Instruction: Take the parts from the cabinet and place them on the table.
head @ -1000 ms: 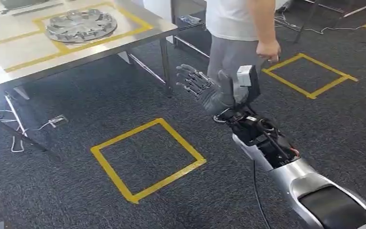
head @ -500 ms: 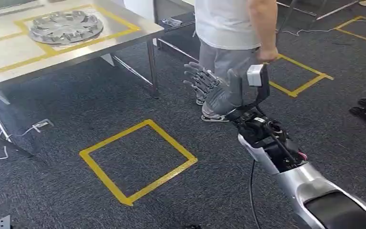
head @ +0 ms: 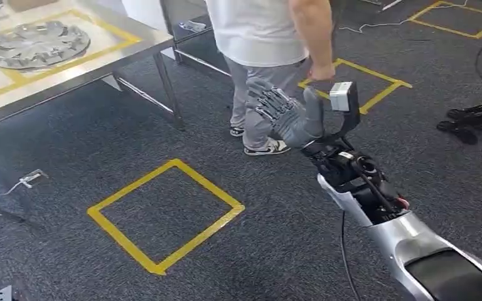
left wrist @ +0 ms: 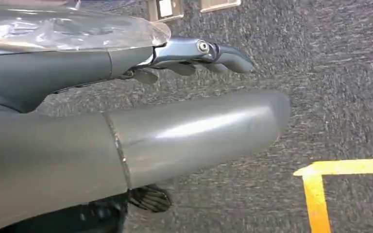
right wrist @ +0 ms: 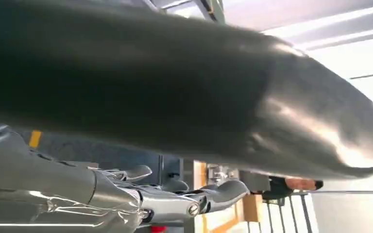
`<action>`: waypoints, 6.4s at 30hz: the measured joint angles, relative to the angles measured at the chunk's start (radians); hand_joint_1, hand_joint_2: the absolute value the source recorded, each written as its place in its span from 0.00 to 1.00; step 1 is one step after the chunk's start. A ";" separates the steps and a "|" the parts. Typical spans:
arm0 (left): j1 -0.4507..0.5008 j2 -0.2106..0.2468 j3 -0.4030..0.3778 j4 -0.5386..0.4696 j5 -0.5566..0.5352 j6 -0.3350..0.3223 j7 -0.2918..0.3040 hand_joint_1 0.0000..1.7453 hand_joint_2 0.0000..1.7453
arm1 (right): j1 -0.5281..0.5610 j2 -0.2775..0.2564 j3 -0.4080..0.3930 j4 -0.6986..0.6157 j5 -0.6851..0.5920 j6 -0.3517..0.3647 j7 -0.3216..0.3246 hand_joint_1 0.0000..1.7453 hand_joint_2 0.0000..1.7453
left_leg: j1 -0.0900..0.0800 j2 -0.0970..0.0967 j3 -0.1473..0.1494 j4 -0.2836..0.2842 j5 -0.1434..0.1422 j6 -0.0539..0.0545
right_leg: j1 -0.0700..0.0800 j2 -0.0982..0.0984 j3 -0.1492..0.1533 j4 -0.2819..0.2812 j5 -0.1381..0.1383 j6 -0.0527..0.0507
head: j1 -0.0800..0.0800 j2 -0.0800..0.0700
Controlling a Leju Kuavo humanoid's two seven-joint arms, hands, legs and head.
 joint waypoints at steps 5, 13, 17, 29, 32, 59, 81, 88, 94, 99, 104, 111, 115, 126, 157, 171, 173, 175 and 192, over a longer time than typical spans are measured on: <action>-0.003 0.003 0.000 0.000 0.001 0.000 0.000 0.00 0.00 | -0.009 0.000 0.003 0.005 0.006 0.000 -0.008 0.00 0.00 | -0.003 -0.042 0.151 -0.328 0.164 0.032 | 0.004 0.032 0.002 0.000 0.003 0.001 | -0.003 0.000; -0.014 0.004 0.000 0.000 0.003 0.000 -0.001 0.00 0.00 | -0.036 0.001 0.009 0.014 0.012 0.000 -0.011 0.00 0.00 | 0.002 -0.003 0.163 -0.359 0.173 0.050 | 0.001 0.001 -0.089 0.179 -0.100 0.043 | 0.011 0.000; -0.011 0.009 0.000 0.000 0.010 0.000 0.003 0.00 0.00 | -0.034 0.001 0.016 0.027 0.003 0.001 -0.008 0.00 0.00 | 0.003 0.016 0.163 -0.358 0.172 0.048 | -0.012 -0.006 -0.148 0.316 -0.125 0.058 | 0.014 0.000; -0.004 0.021 0.001 0.000 0.037 0.007 0.003 0.00 0.00 | -0.066 0.011 0.027 0.082 0.006 0.058 -0.080 0.00 0.00 | 0.002 0.001 0.048 -0.102 0.033 -0.002 | -0.006 -0.014 -0.001 0.006 -0.005 0.005 | 0.000 0.000; 0.004 0.022 0.003 0.000 0.047 -0.002 0.006 0.00 0.00 | -0.067 0.020 0.029 0.114 0.013 0.068 -0.087 0.00 0.00 | 0.001 0.000 -0.006 -0.017 0.038 0.003 | -0.003 0.006 -0.002 0.006 -0.004 0.003 | -0.002 0.000; -0.001 0.024 0.003 0.000 0.080 -0.021 0.027 0.00 0.00 | -0.093 0.033 0.025 0.178 0.024 0.090 -0.082 0.00 0.00 | 0.000 0.008 0.110 -0.235 0.092 0.002 | -0.001 -0.014 0.004 0.002 -0.005 0.001 | 0.005 0.000; 0.001 0.023 0.003 0.000 0.076 -0.021 0.029 0.00 0.00 | -0.073 0.041 0.021 0.185 0.027 0.081 -0.077 0.00 0.00 | 0.004 0.012 0.189 -0.349 0.141 0.042 | -0.005 -0.014 -0.091 0.142 -0.003 0.047 | 0.019 0.000; -0.003 0.022 0.003 0.000 0.074 -0.021 0.033 0.00 0.00 | -0.064 0.042 0.018 0.178 0.028 0.078 -0.074 0.00 0.00 | -0.001 0.025 0.199 -0.335 0.108 0.006 | -0.001 -0.017 -0.007 0.000 0.006 0.008 | 0.011 0.000; 0.004 0.021 0.003 0.000 0.073 -0.020 0.034 0.00 0.00 | -0.056 0.042 0.018 0.177 0.030 0.077 -0.073 0.00 0.00 | 0.000 -0.001 -0.023 -0.002 0.033 -0.002 | -0.001 0.012 0.015 -0.003 -0.015 -0.007 | 0.000 0.000; 0.000 0.024 0.003 0.000 0.060 -0.010 0.031 0.00 0.00 | -0.058 0.042 0.018 0.177 0.031 0.076 -0.072 0.00 0.00 | 0.000 -0.025 0.105 -0.342 0.210 0.013 | 0.005 0.041 0.042 0.003 -0.045 0.013 | -0.010 0.000; -0.005 0.022 0.003 0.000 0.052 -0.001 0.025 0.00 0.00 | -0.054 0.041 0.011 0.173 0.031 0.074 -0.069 0.00 0.00 | 0.002 -0.011 0.121 -0.346 0.197 0.039 | 0.002 0.023 0.025 0.040 -0.083 0.038 | -0.002 0.000; -0.002 0.018 0.003 0.000 0.049 0.002 0.025 0.00 0.00 | -0.047 0.043 0.007 0.171 0.032 0.075 -0.068 0.00 0.00 | -0.001 0.003 0.152 -0.343 0.170 0.046 | -0.003 -0.006 -0.092 0.200 -0.065 0.040 | 0.014 0.000; -0.004 0.017 0.003 0.000 0.049 0.005 0.024 0.00 0.00 | -0.055 0.043 0.006 0.170 0.032 0.075 -0.068 0.00 0.00 | -0.009 0.009 0.156 -0.337 0.158 0.032 | 0.008 -0.031 -0.002 0.011 -0.012 0.016 | 0.014 0.000; -0.001 0.018 0.003 0.000 0.040 0.021 0.024 0.00 0.00 | -0.045 0.043 0.005 0.168 0.032 0.073 -0.064 0.00 0.00 | 0.002 -0.001 0.029 -0.119 0.105 -0.001 | -0.001 0.016 0.008 -0.003 -0.005 -0.004 | 0.000 0.000; 0.007 0.020 0.003 0.000 0.037 0.052 0.010 0.00 0.00 | -0.046 0.044 0.003 0.146 0.021 0.069 -0.070 0.00 0.00 | 0.003 -0.006 0.064 -0.159 0.115 -0.001 | 0.005 0.049 0.005 0.002 -0.003 -0.010 | 0.001 0.000; 0.005 0.022 0.003 0.000 0.039 0.052 0.008 0.00 0.00 | -0.035 0.043 0.002 0.145 0.019 0.066 -0.074 0.00 0.00 | 0.004 0.036 0.160 -0.342 0.161 0.040 | -0.005 -0.005 -0.157 0.311 -0.115 0.044 | 0.017 0.000; 0.004 0.021 0.003 0.000 0.039 0.052 0.008 0.00 0.00 | -0.036 0.043 0.002 0.143 0.018 0.066 -0.074 0.00 0.00 | 0.005 0.055 0.168 -0.341 0.155 0.034 | -0.004 -0.029 -0.064 0.130 -0.025 0.040 | 0.021 0.000; 0.003 0.021 0.003 0.000 0.039 0.052 0.008 0.00 0.00 | -0.042 0.043 0.003 0.143 0.016 0.066 -0.074 0.00 0.00 | -0.006 0.072 0.170 -0.335 0.148 0.023 | 0.014 -0.085 -0.007 0.017 -0.013 0.035 | 0.023 0.000; 0.011 0.026 0.003 0.000 0.042 0.053 0.007 0.00 0.00 | -0.036 0.043 0.008 0.135 0.010 0.061 -0.066 0.00 0.00 | 0.001 -0.059 0.156 -0.334 0.154 0.016 | 0.005 0.104 -0.023 0.012 0.013 0.009 | 0.001 0.000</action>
